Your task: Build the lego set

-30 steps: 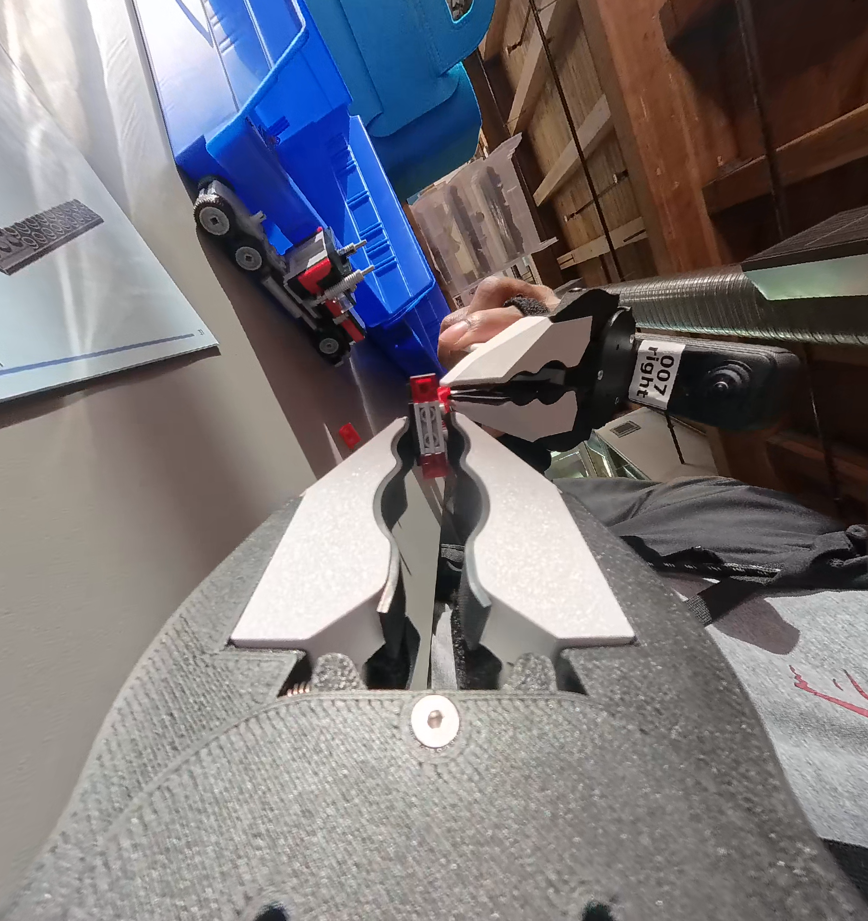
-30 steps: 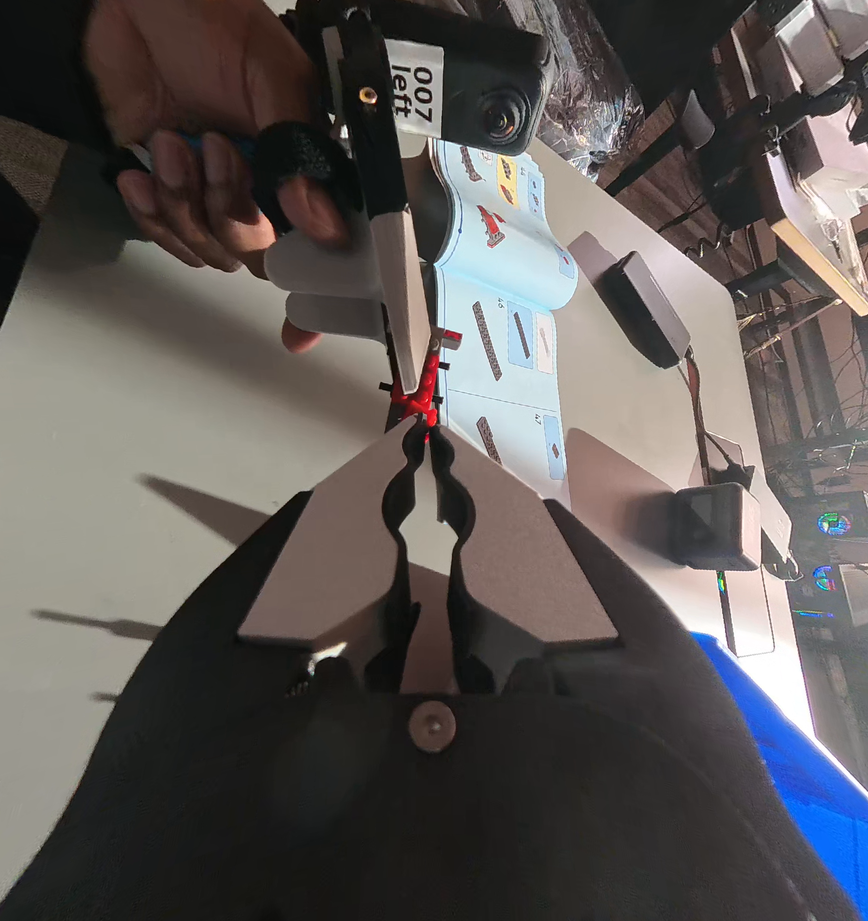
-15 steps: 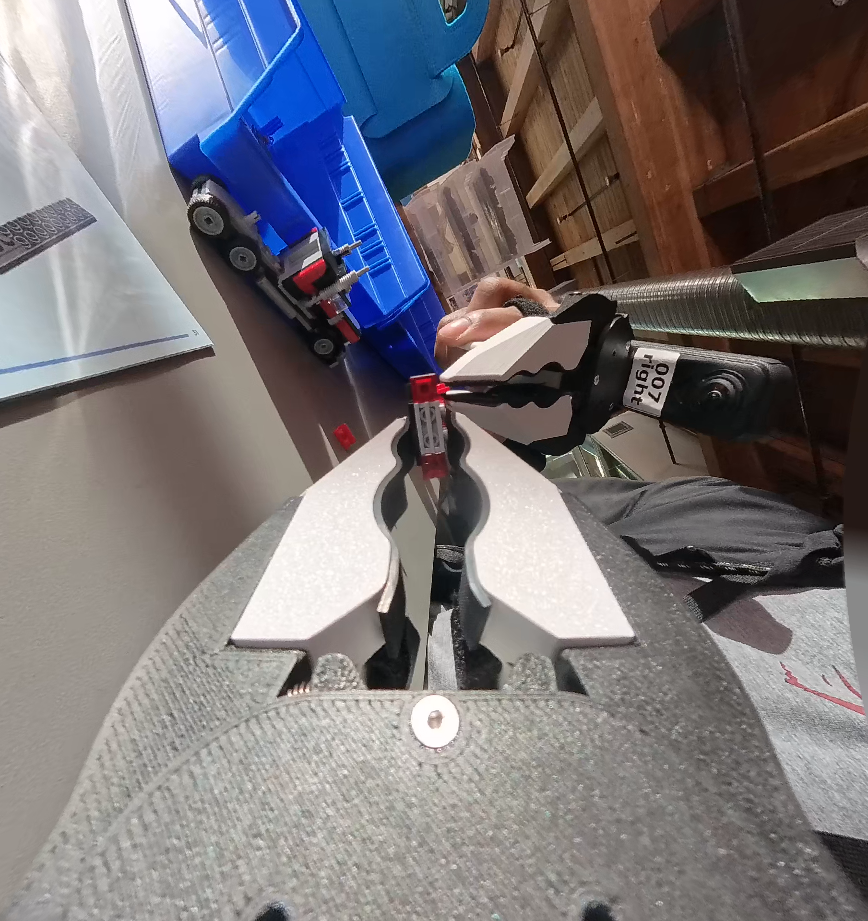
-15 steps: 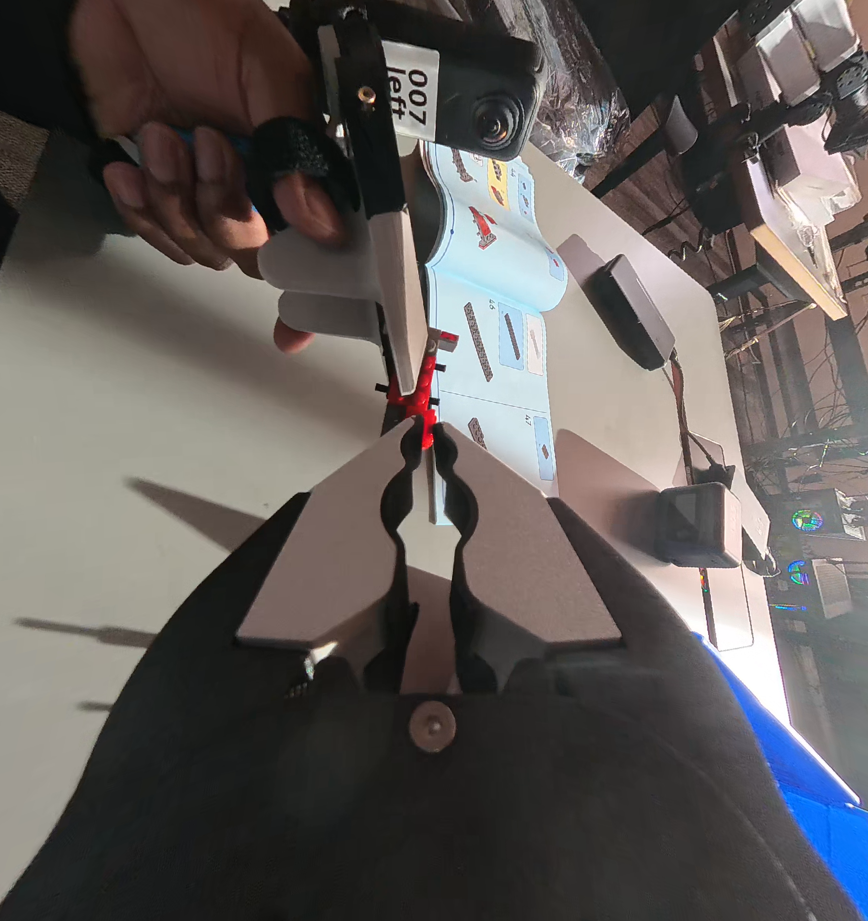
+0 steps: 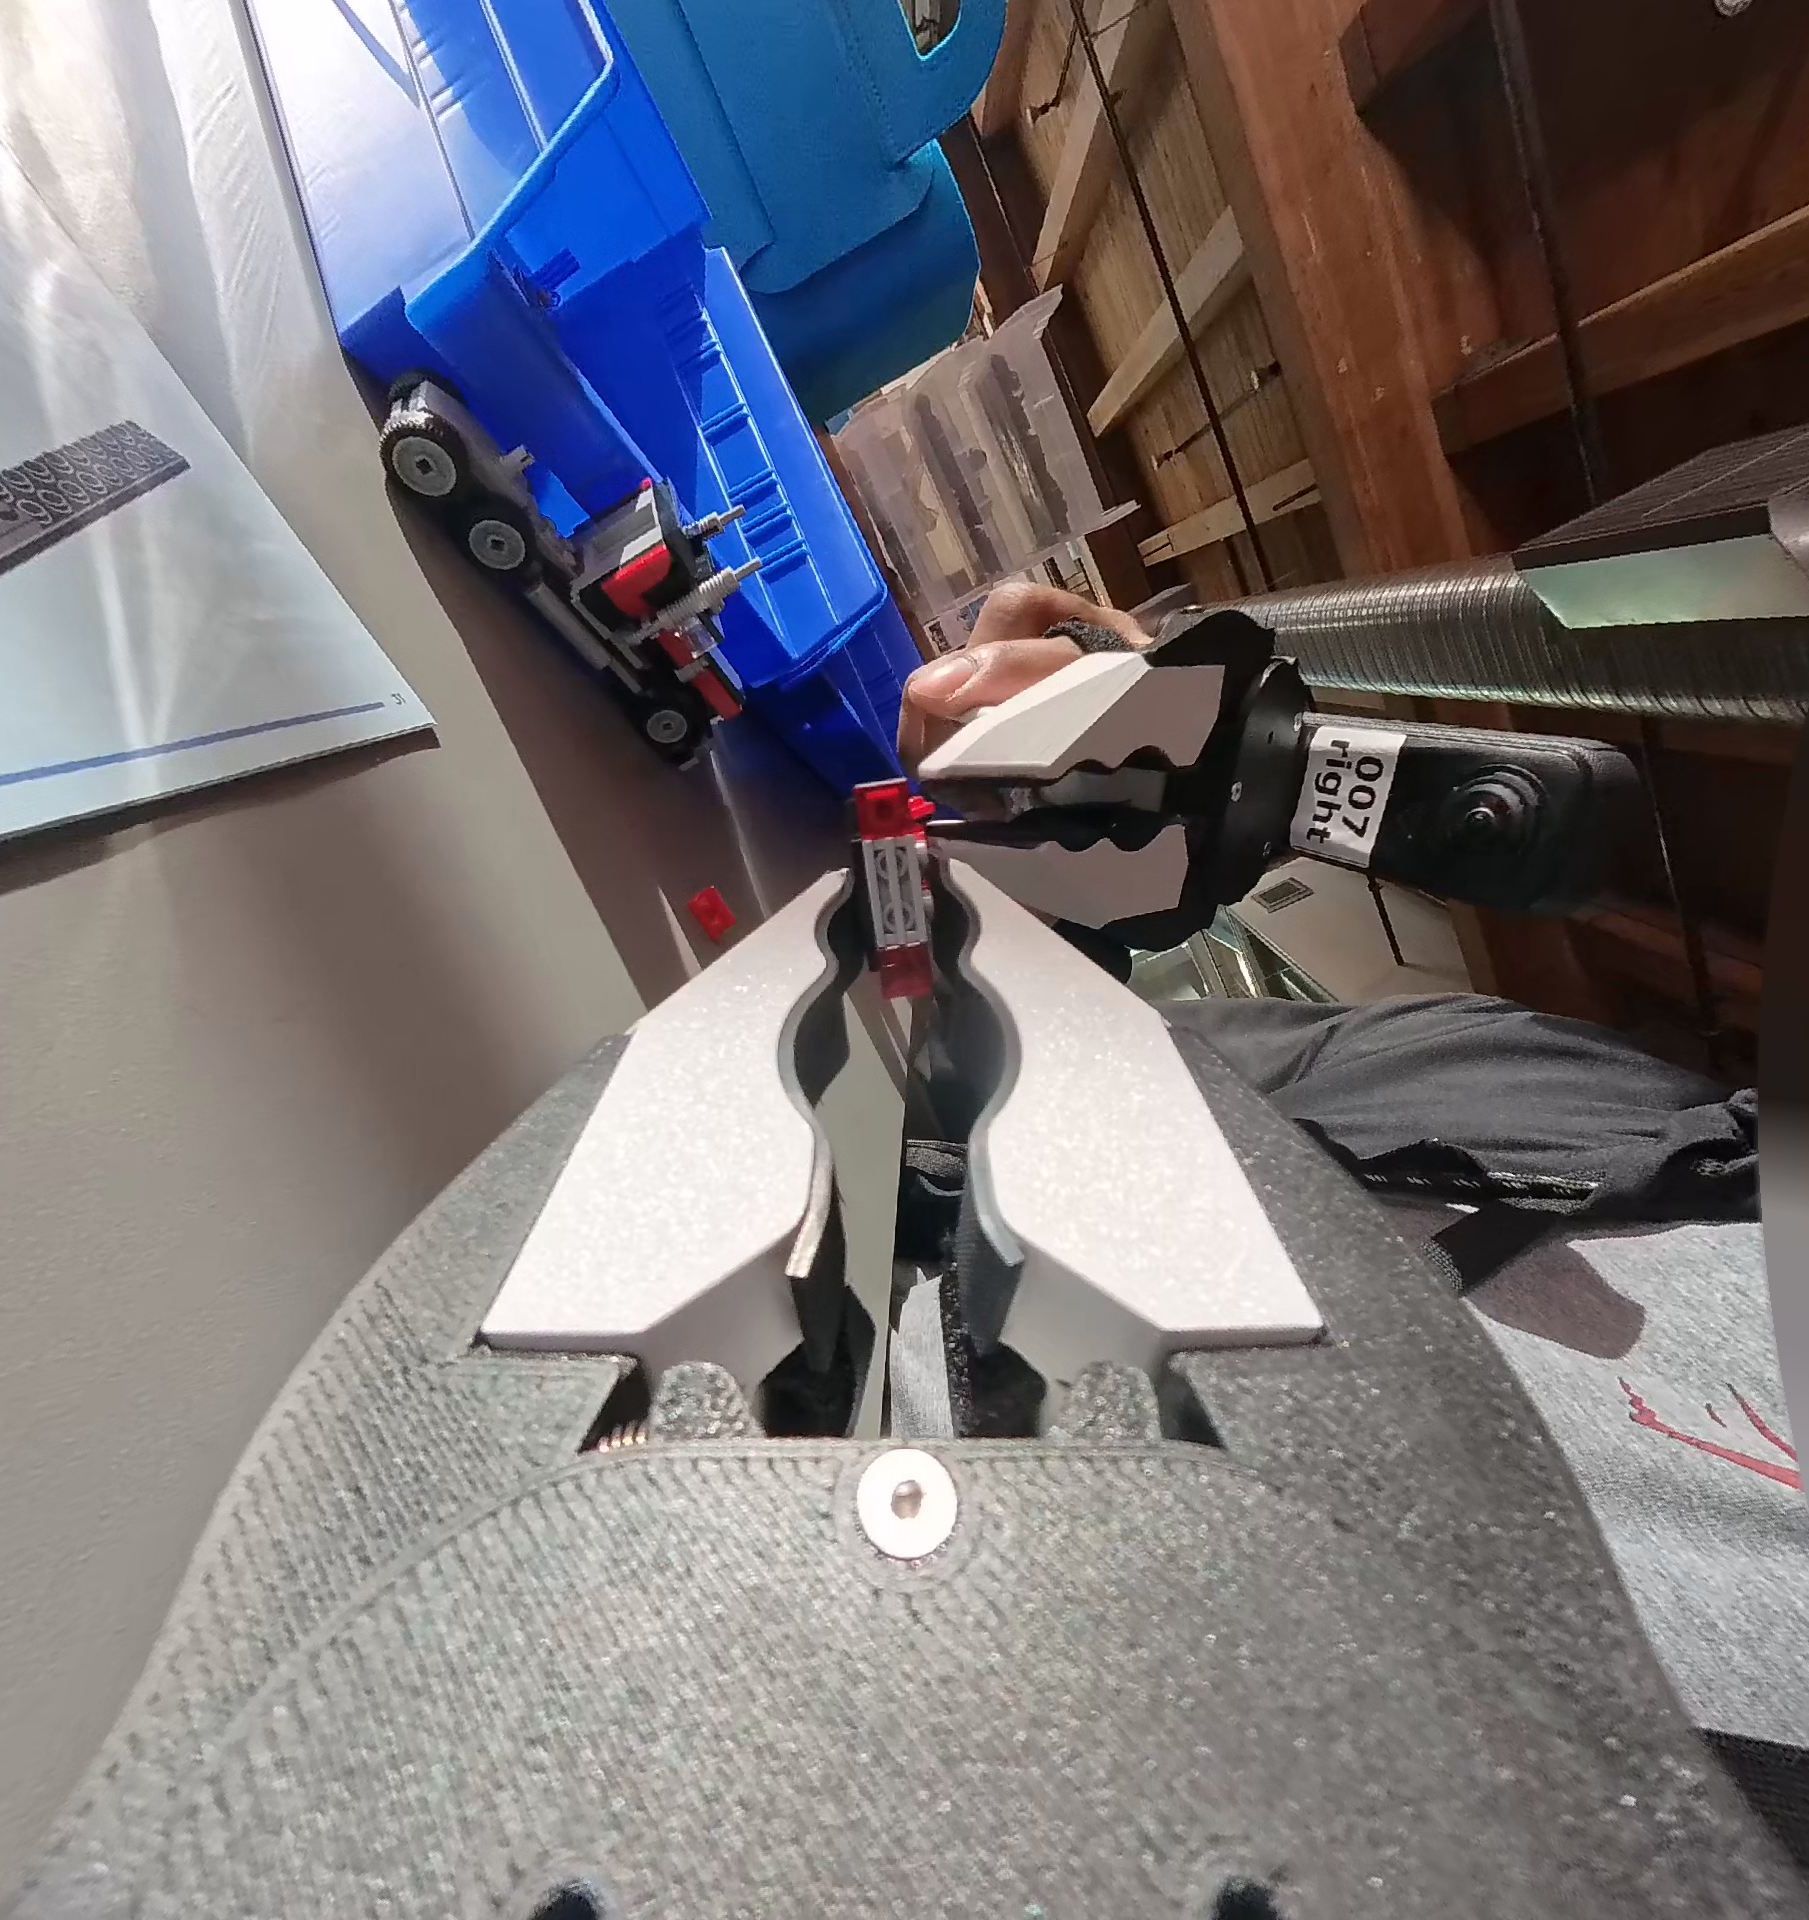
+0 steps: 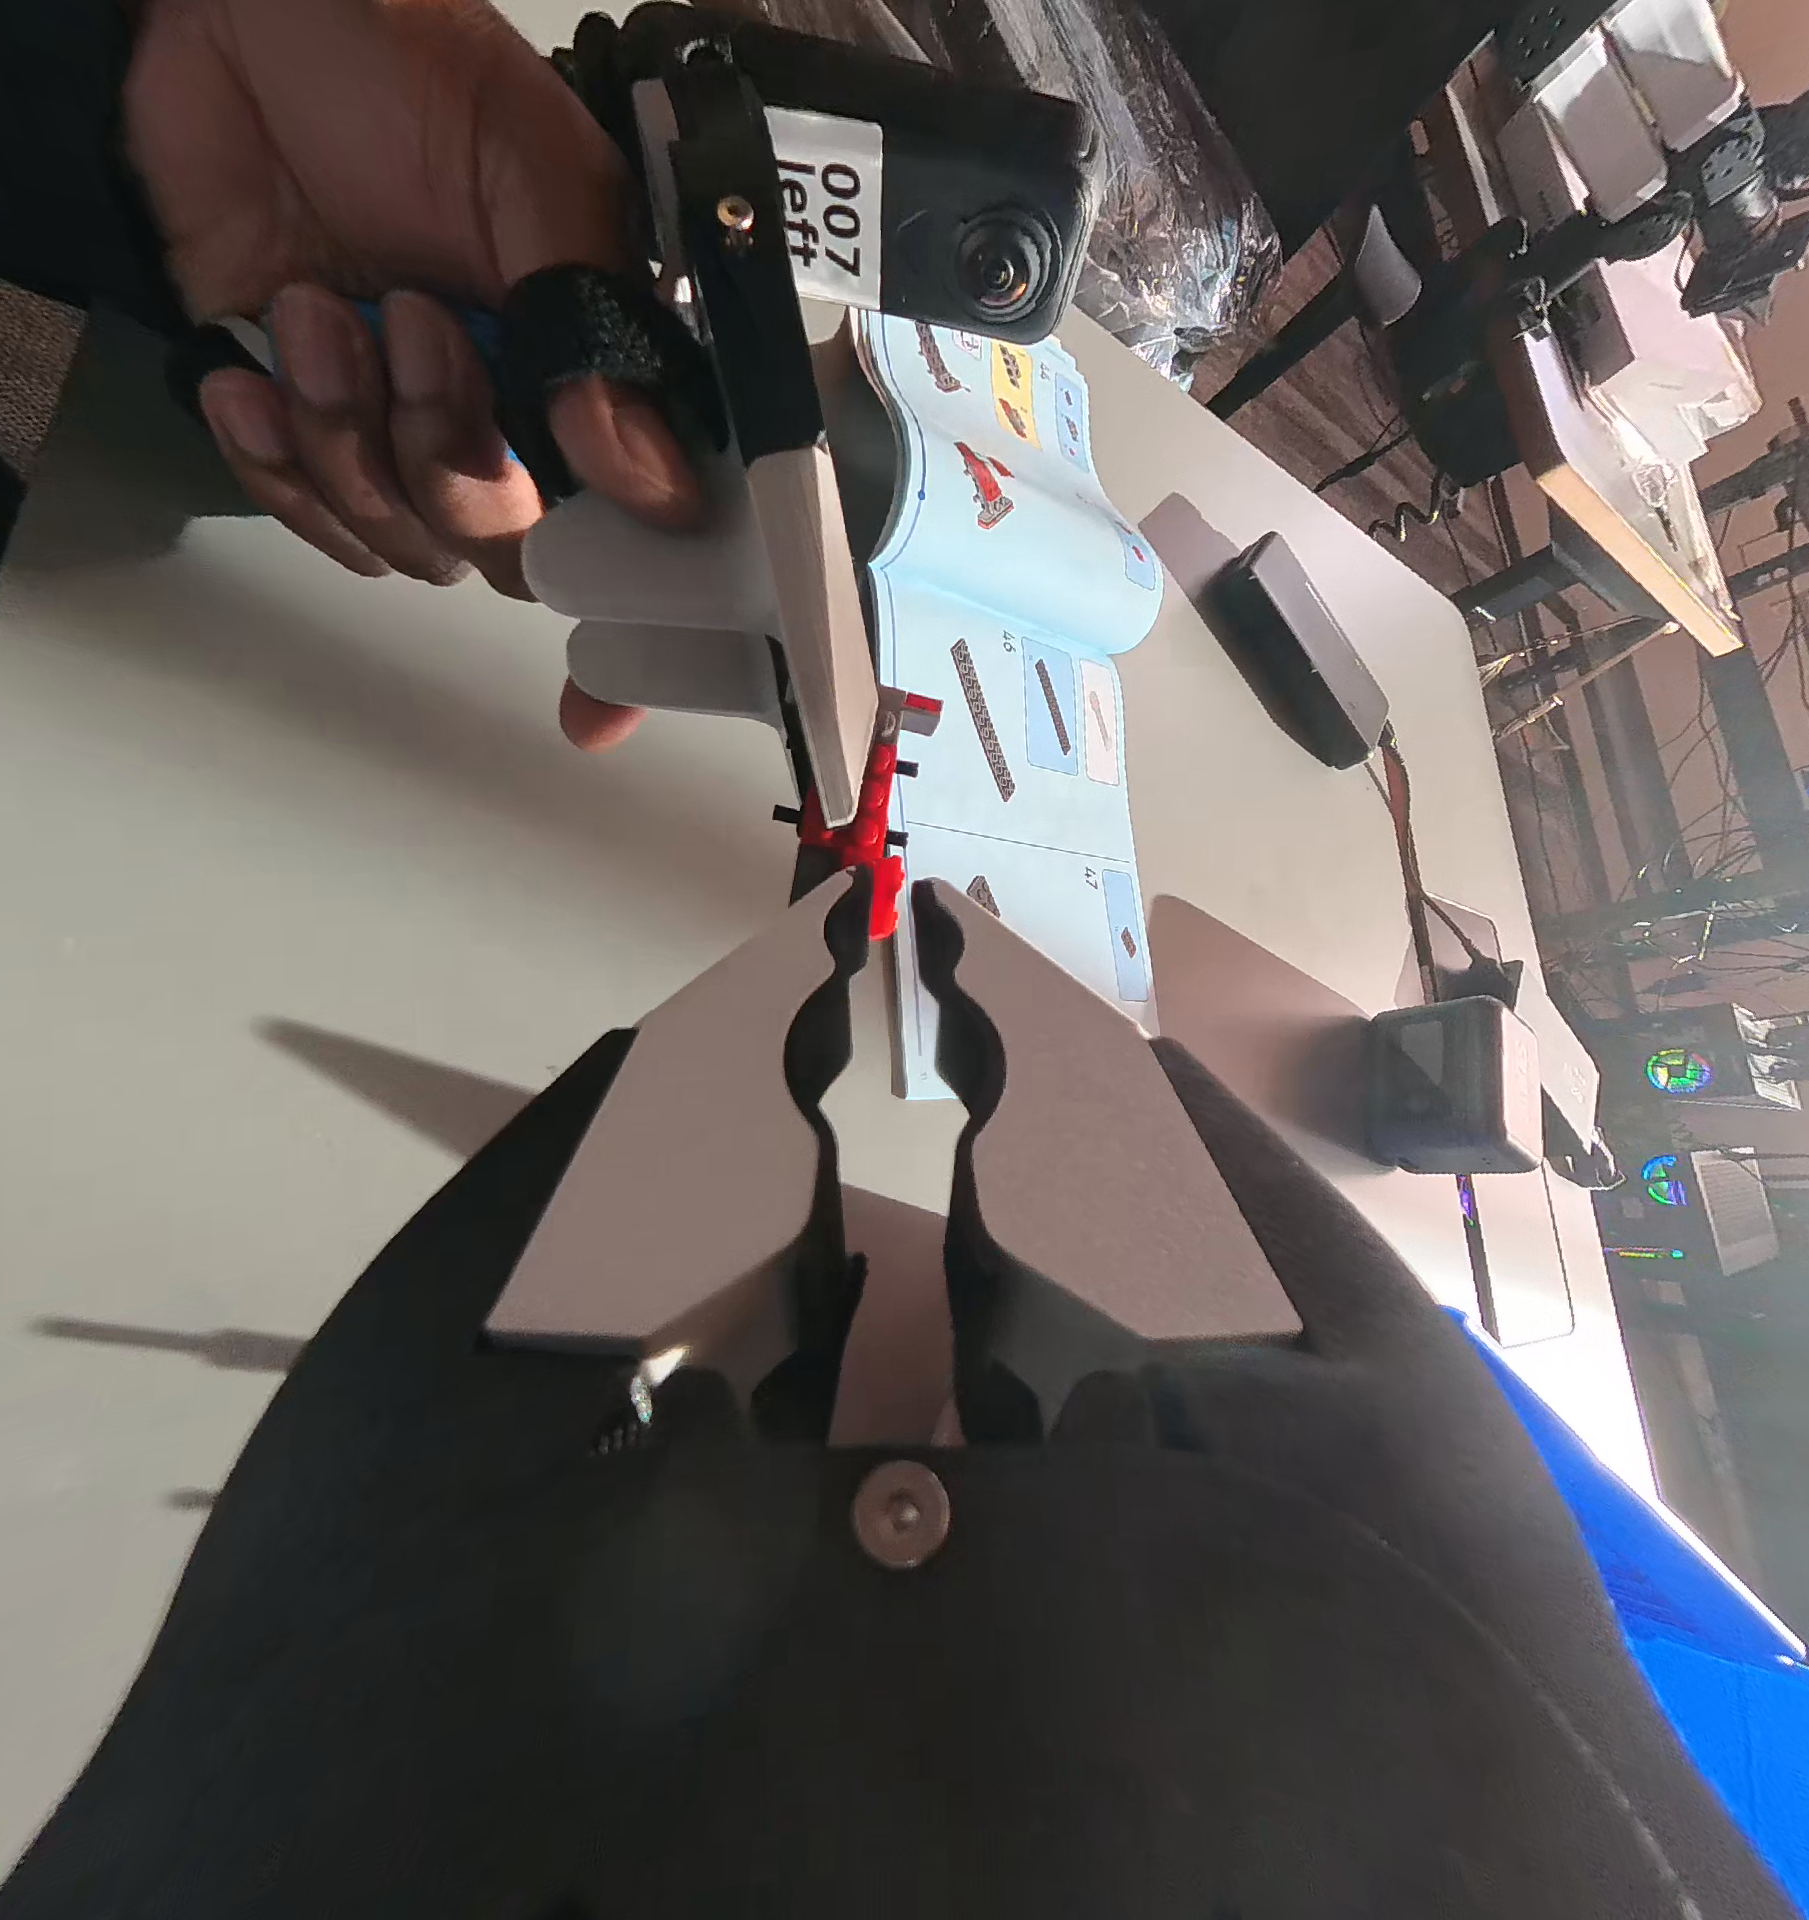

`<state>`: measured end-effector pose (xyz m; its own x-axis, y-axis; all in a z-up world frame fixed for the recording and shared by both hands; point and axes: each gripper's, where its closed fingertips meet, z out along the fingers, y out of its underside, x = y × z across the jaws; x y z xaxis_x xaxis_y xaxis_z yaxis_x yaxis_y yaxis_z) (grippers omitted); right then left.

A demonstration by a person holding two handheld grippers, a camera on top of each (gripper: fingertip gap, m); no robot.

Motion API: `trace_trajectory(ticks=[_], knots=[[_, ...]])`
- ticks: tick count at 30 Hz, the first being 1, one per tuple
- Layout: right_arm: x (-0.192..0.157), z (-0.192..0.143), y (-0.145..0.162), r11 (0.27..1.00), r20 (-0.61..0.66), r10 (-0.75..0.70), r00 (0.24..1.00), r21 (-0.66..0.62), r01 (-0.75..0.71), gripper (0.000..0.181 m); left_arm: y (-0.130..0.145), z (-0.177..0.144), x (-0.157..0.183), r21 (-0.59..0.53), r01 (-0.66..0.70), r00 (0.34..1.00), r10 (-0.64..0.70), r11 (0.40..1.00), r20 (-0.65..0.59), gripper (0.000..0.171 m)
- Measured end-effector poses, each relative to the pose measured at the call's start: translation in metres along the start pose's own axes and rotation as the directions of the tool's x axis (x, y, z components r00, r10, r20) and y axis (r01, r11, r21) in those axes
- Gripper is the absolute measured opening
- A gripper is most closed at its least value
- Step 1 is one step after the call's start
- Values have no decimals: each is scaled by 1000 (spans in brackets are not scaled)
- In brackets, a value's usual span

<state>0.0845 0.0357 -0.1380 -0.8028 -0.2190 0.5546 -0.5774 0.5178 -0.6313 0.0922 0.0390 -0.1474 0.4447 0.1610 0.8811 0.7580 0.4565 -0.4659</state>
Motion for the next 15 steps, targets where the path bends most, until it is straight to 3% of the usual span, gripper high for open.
trace_trajectory(ticks=[11, 15], knots=[[4, -4, -3, 998, -6, 49, 999, 34, -49, 12, 0, 0, 2, 2, -7, 1000, 7, 1000, -6, 13], [13, -12, -1, 951, -8, 293, 956, 105, -291, 17, -2, -1, 3, 12, -14, 1000, 14, 1000, -12, 13]])
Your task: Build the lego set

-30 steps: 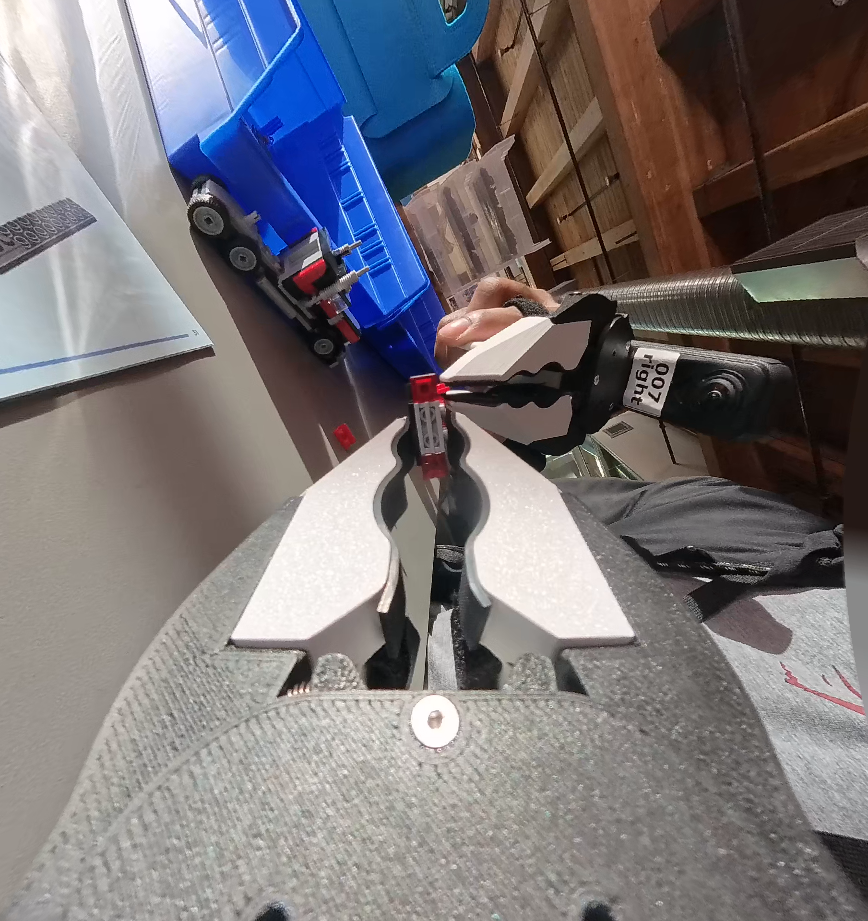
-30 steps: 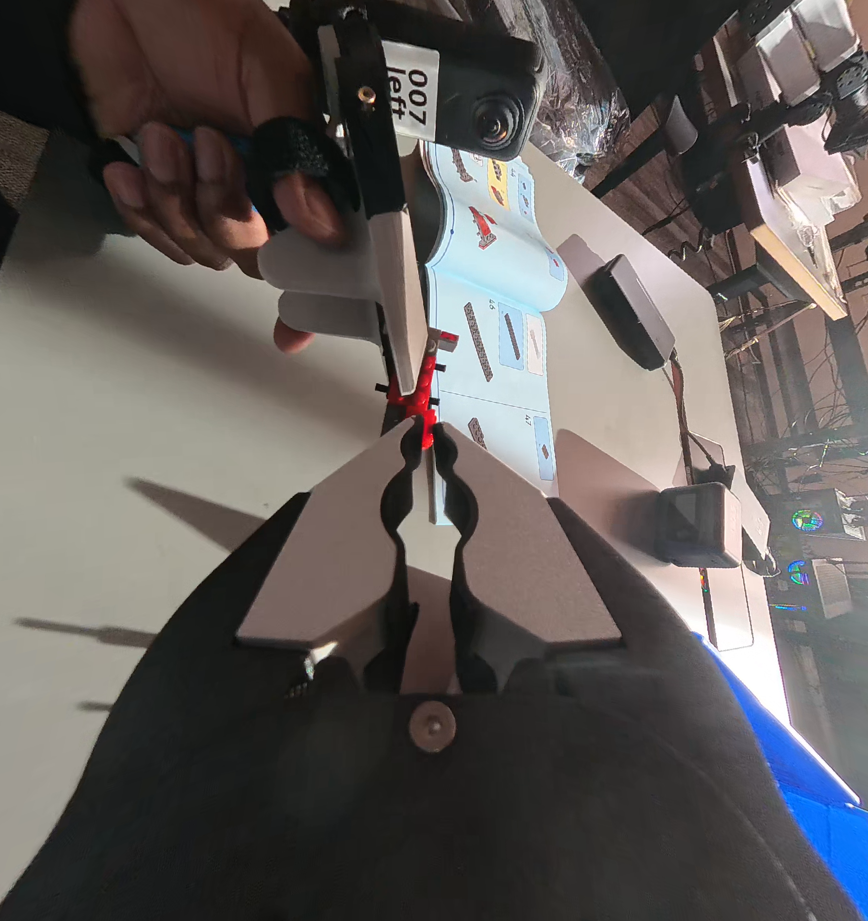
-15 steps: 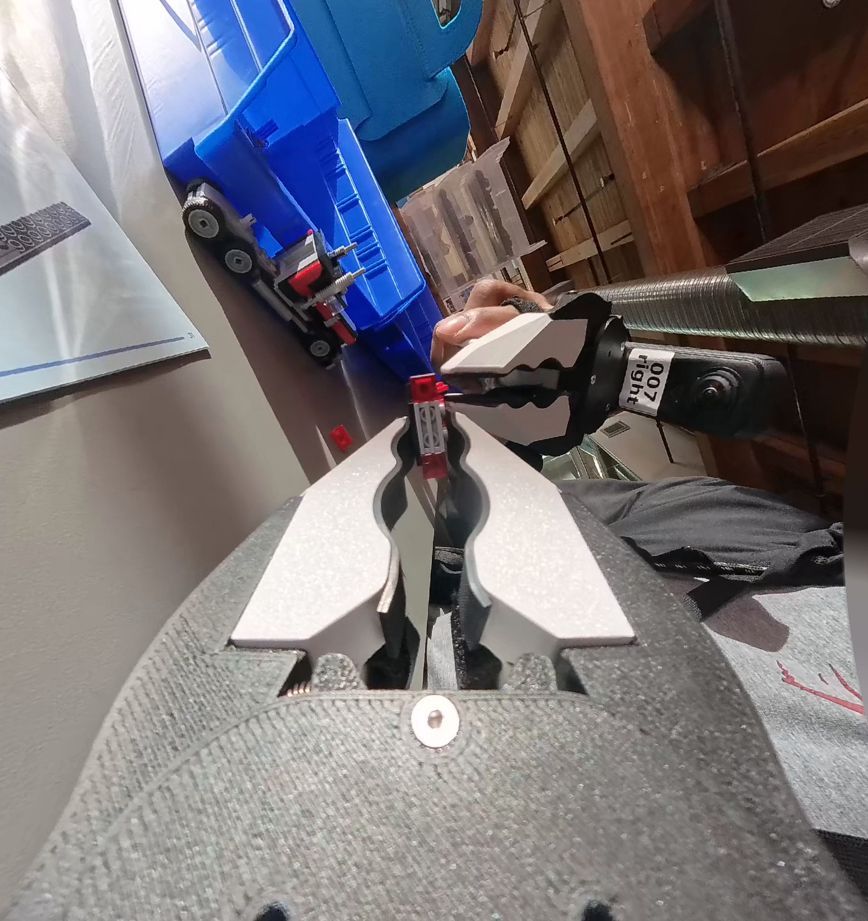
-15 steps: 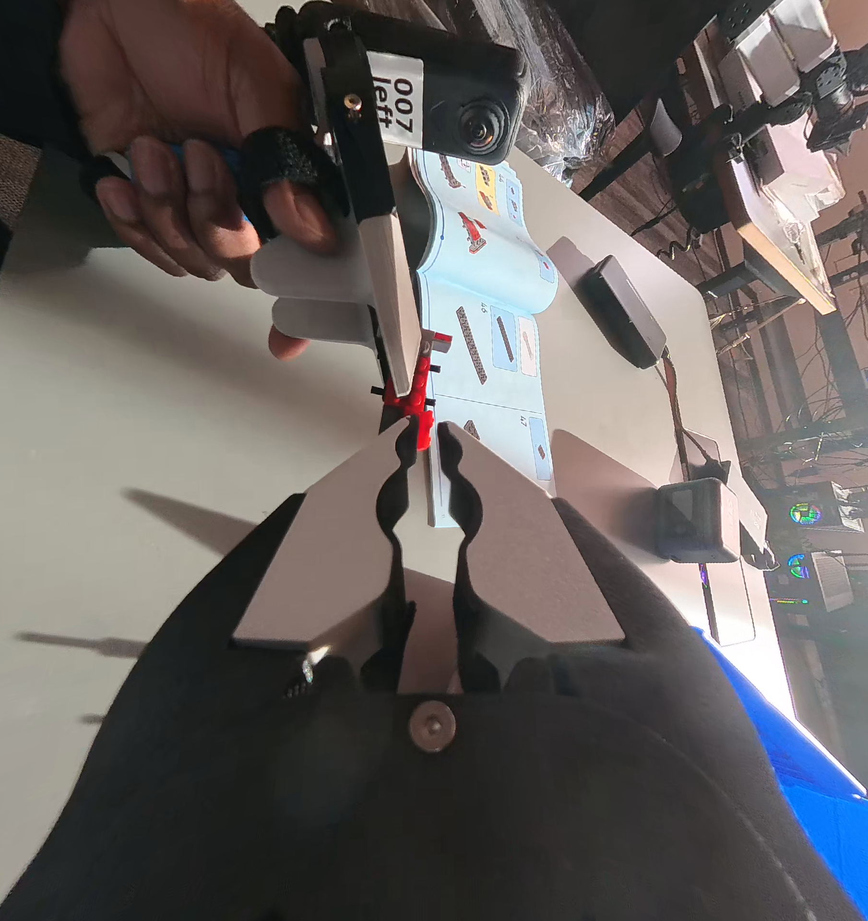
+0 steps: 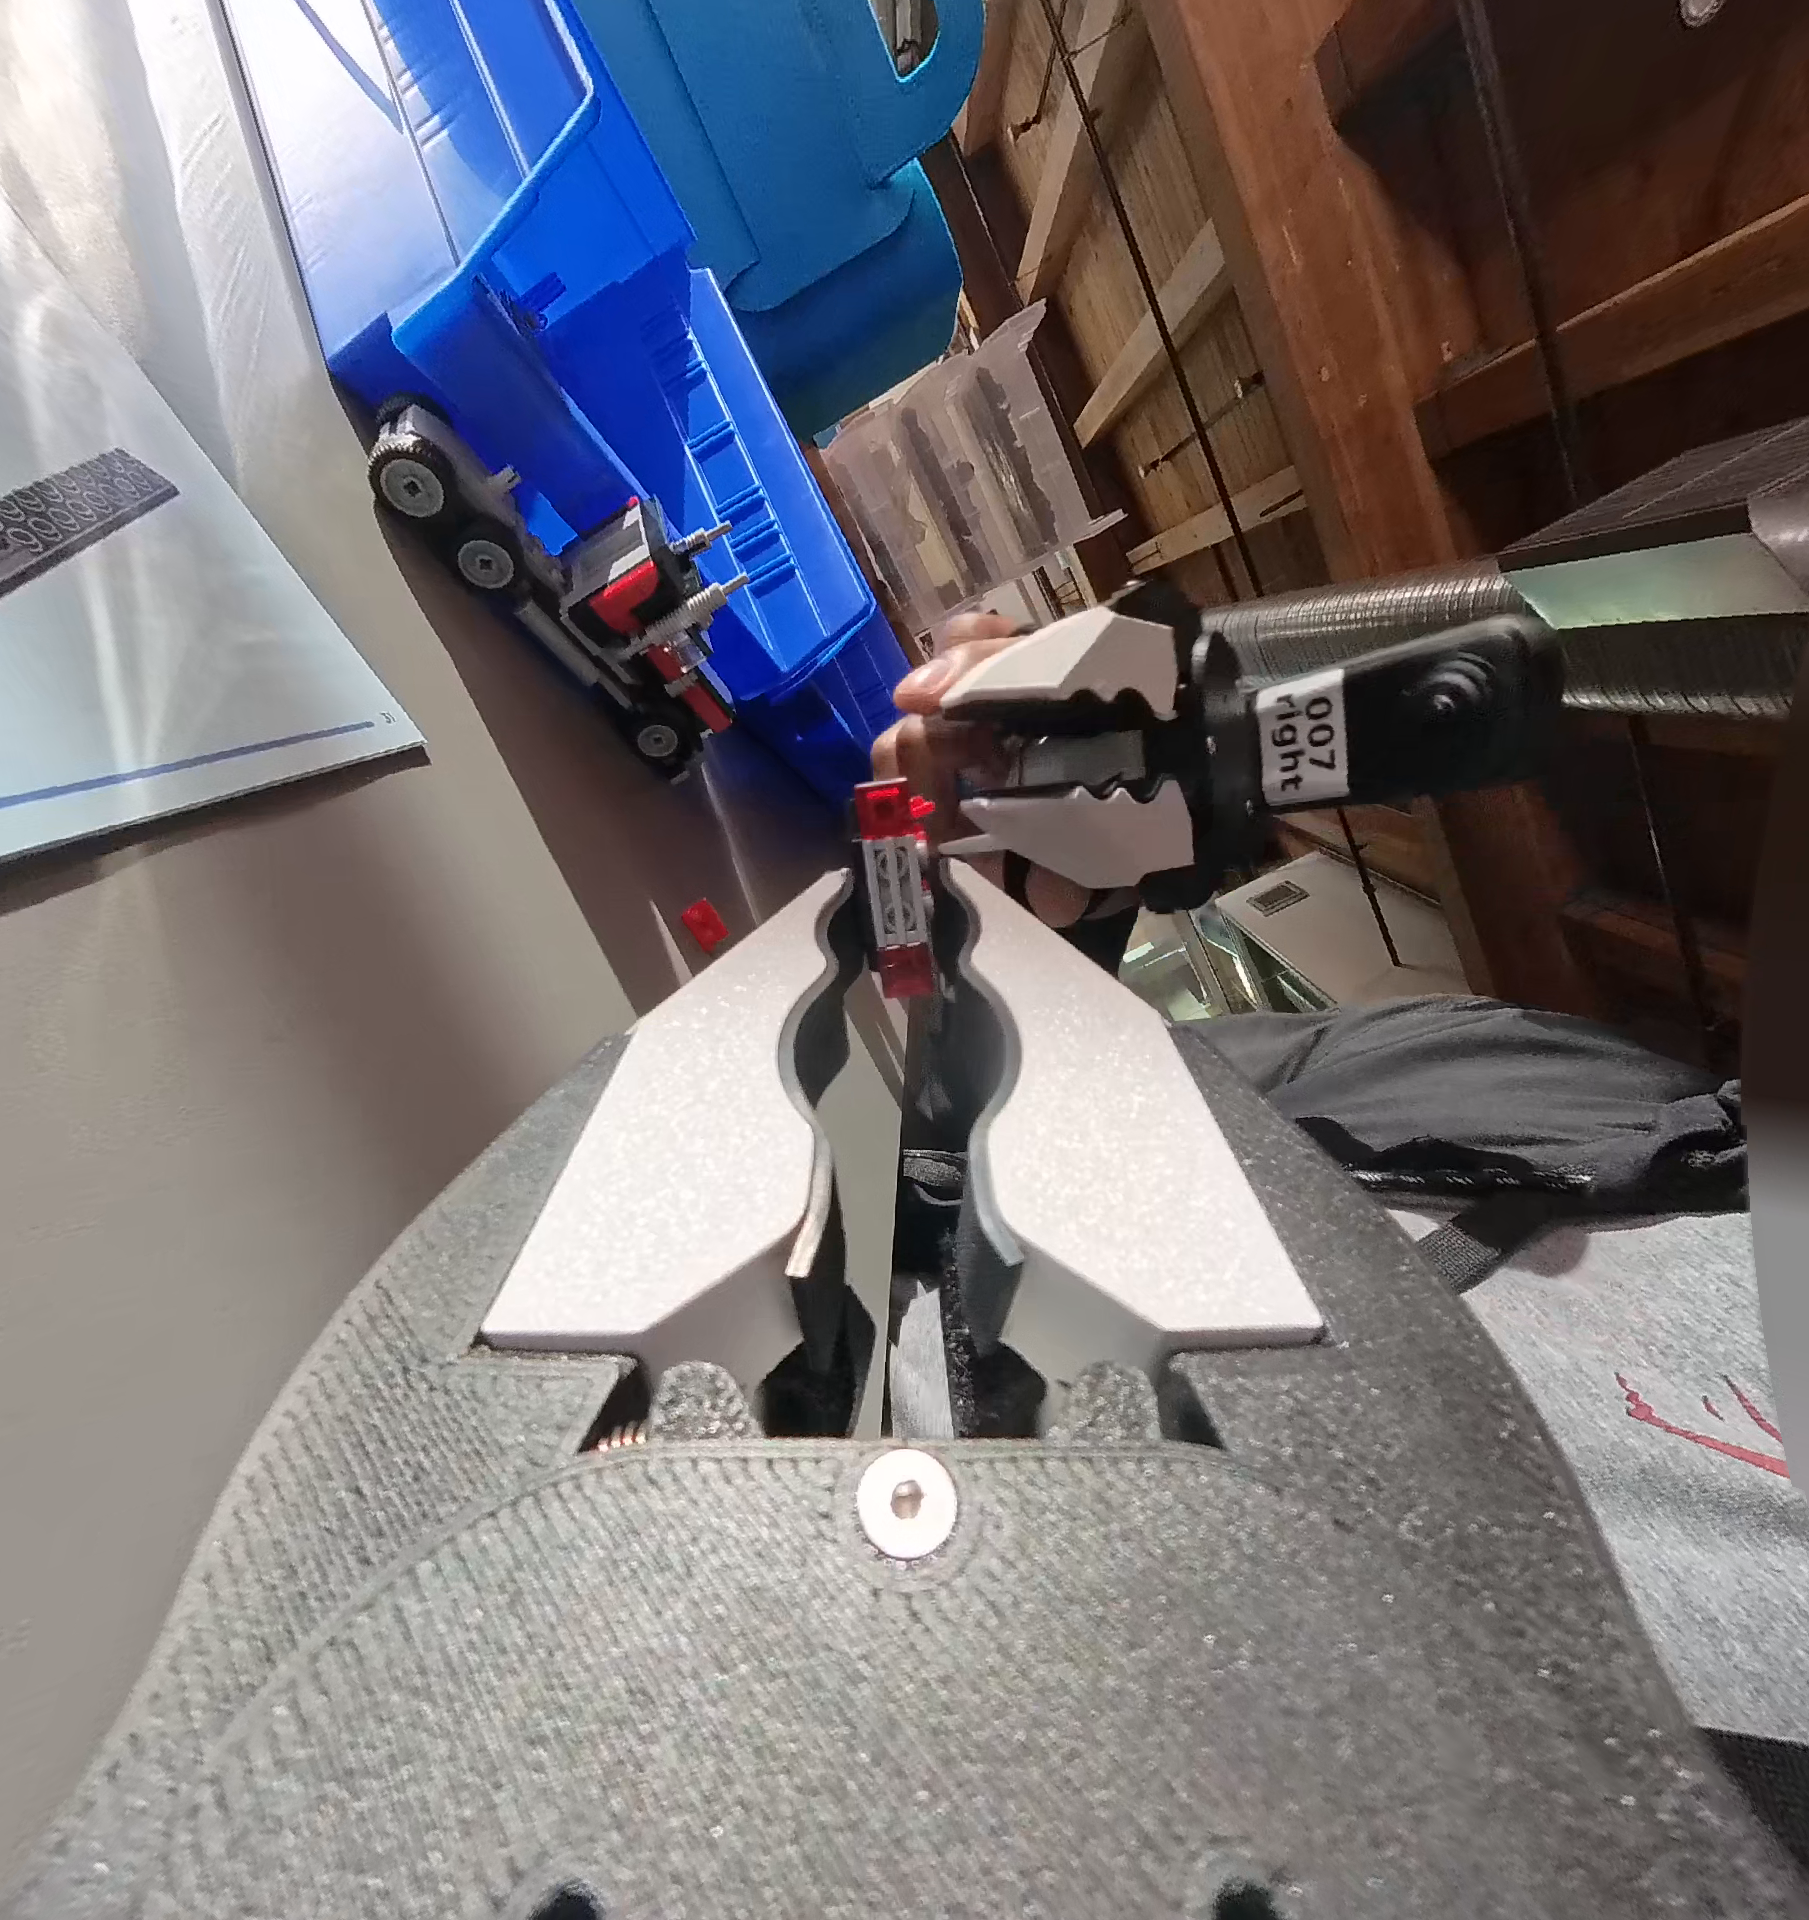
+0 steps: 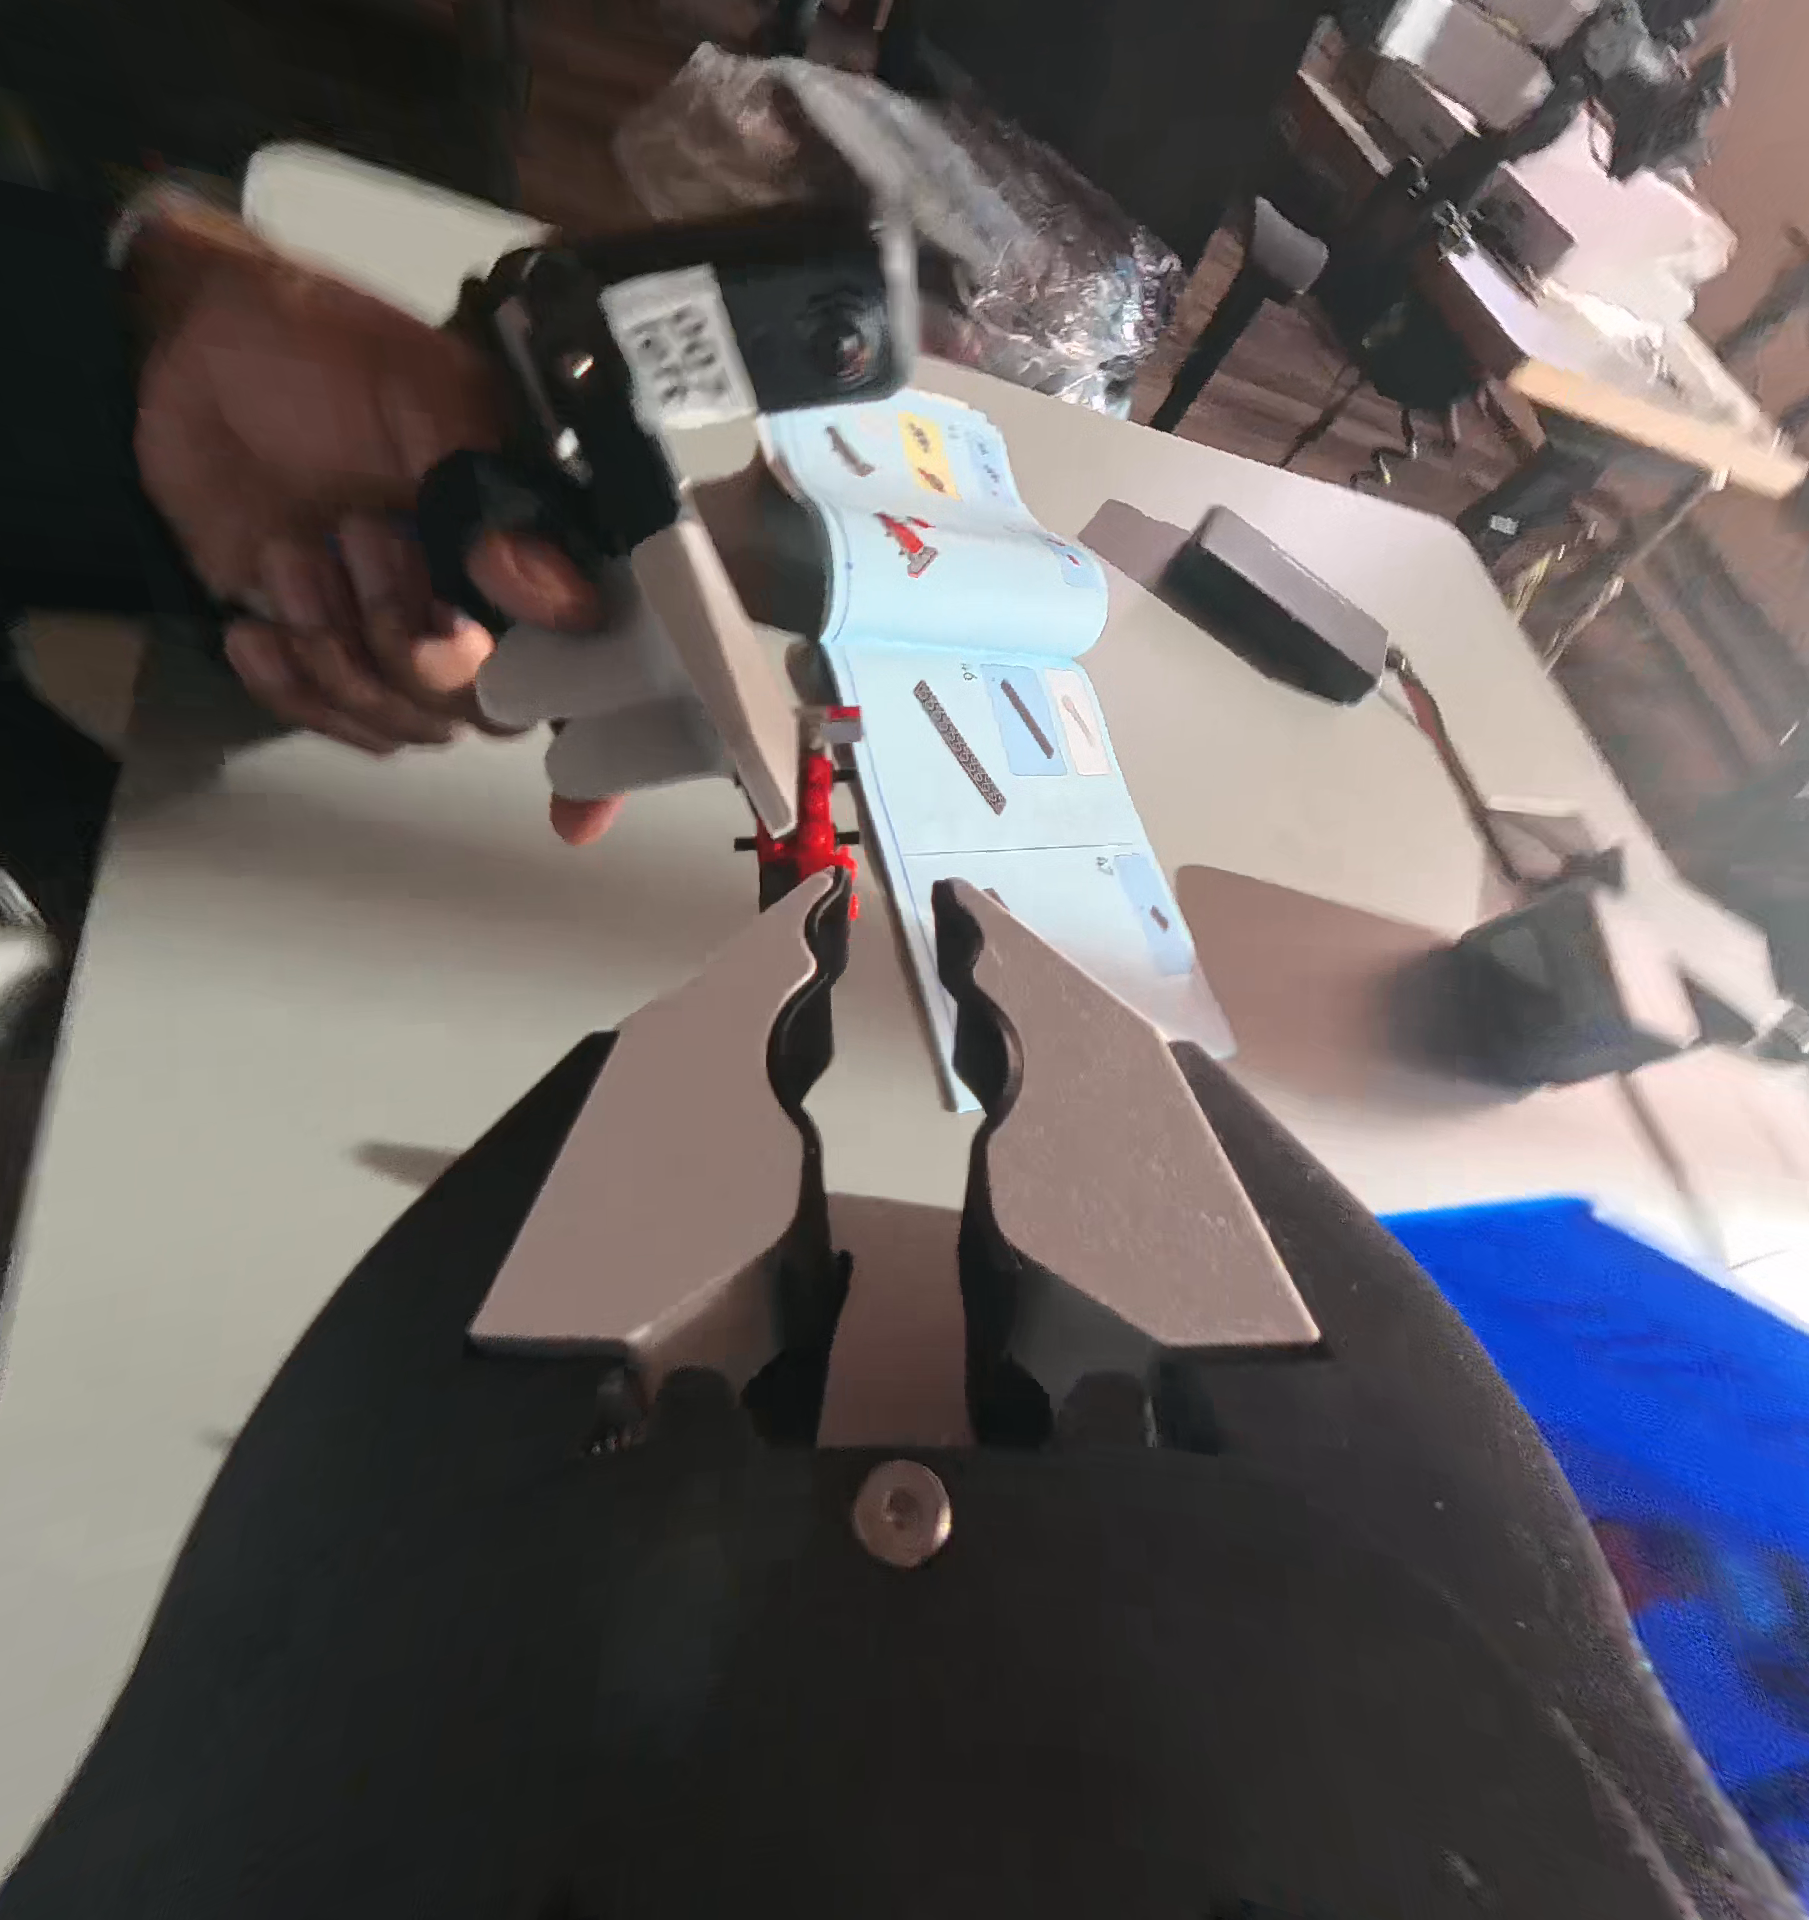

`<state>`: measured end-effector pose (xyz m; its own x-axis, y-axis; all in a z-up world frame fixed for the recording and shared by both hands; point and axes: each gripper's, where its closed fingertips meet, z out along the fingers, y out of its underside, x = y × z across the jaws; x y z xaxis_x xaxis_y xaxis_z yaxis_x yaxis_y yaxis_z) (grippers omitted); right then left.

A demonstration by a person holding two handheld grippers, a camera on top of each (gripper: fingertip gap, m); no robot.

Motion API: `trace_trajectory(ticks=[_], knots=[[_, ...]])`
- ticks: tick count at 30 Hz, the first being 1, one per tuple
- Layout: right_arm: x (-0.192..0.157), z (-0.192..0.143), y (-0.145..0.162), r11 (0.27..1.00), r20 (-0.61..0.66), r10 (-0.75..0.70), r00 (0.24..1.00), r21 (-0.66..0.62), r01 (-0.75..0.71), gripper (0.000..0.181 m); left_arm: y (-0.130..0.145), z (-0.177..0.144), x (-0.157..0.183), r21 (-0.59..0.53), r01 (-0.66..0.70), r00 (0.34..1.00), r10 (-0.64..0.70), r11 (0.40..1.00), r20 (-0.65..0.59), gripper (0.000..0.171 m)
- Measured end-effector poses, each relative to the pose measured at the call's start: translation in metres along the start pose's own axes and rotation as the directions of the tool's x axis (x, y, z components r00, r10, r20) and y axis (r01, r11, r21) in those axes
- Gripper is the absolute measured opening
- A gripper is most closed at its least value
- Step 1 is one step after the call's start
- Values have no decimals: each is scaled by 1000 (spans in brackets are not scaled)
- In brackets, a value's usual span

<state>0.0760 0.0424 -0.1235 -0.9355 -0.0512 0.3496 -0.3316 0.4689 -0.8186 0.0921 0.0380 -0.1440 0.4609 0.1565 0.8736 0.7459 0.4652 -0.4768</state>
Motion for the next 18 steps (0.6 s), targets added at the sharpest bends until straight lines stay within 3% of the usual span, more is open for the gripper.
trace_trajectory(ticks=[3, 7, 12, 18], knots=[[5, -4, 5, 920, 36, 382, 923, 76, -384, 22, -2, 0, 2, 13, -11, 1000, 11, 1000, -11, 13], [-7, -3, 6, 660, 199, 713, 673, 133, -739, 34, -4, 1, 6, 21, -42, 999, 43, 999, -26, 13], [-11, 0, 5, 393, 345, 842, 414, 132, -910, 34, -4, 3, 11, 30, -62, 997, 64, 998, -51, 13], [-14, 4, -1, 287, 430, 851, 302, 101, -953, 31, -4, 4, 15, 31, -95, 994, 96, 995, -55, 13]])
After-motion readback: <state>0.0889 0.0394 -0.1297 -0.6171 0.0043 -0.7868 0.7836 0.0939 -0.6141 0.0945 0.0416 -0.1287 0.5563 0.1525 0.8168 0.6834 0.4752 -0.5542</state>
